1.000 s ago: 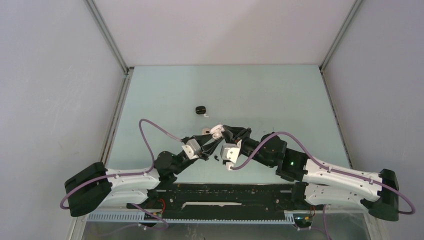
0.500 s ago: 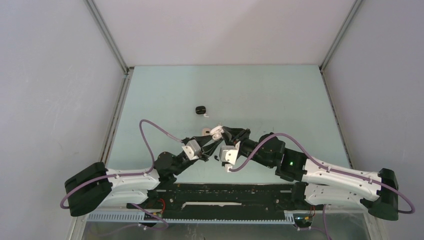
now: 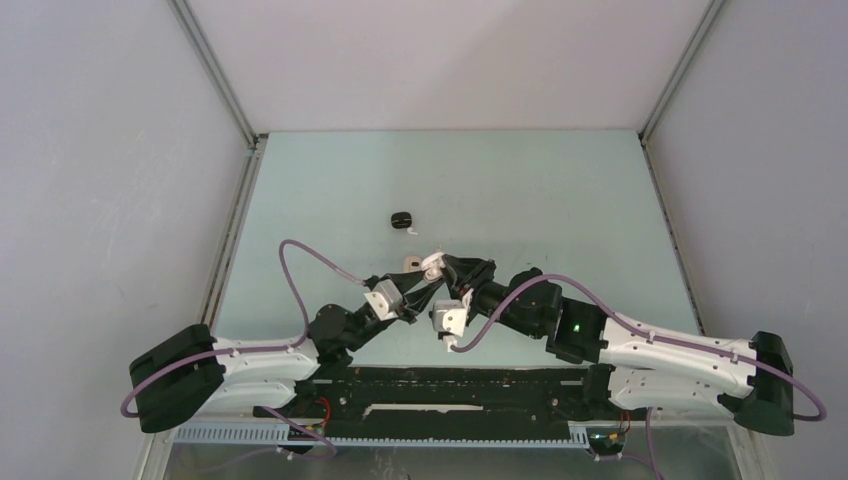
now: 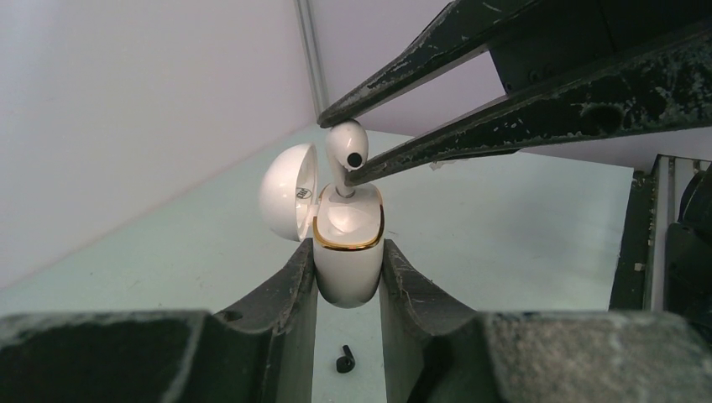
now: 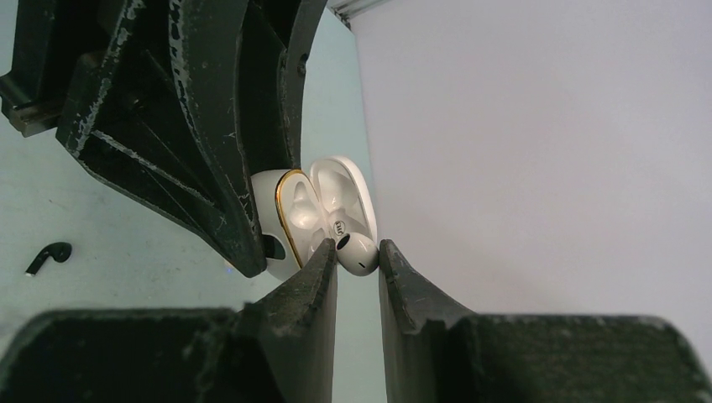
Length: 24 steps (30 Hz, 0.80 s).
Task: Insert the wireless bluetooth earbuds into the charging case
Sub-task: Place the earbud in the charging case.
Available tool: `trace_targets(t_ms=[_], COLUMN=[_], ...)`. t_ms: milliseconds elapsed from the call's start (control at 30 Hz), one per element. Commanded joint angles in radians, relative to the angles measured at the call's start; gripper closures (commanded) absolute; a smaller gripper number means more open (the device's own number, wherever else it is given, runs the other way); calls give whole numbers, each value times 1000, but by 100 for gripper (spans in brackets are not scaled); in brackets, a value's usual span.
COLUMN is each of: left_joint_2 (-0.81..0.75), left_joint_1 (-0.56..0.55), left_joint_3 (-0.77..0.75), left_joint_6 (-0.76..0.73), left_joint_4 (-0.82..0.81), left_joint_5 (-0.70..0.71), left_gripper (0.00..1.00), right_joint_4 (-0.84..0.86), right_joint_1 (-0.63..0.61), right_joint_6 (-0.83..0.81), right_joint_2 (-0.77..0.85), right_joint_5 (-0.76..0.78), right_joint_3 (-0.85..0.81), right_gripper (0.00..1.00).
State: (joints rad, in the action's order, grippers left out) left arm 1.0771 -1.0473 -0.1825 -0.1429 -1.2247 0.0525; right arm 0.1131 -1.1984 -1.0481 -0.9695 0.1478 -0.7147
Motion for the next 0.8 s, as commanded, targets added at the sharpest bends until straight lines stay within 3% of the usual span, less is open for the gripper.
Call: trace_targets(t_ms=[0, 300, 767], left_joint_2=[-13, 18, 73], left_joint_1=[-3, -3, -3], left_joint_3=[-2, 26, 30], left_joint_6=[-22, -4, 11], left_joint_4=[-113, -224, -299], left_joint_5=[37, 63, 74], left_gripper=[99, 100, 100], right_joint_4=[-14, 78, 43], right_joint_1=[-22, -22, -44], right_joint_6=[-8, 45, -6], right_joint_2=[-13, -9, -24], right_joint_5=[0, 36, 25], right_joint_3=[1, 1, 1], right_gripper=[96, 100, 100])
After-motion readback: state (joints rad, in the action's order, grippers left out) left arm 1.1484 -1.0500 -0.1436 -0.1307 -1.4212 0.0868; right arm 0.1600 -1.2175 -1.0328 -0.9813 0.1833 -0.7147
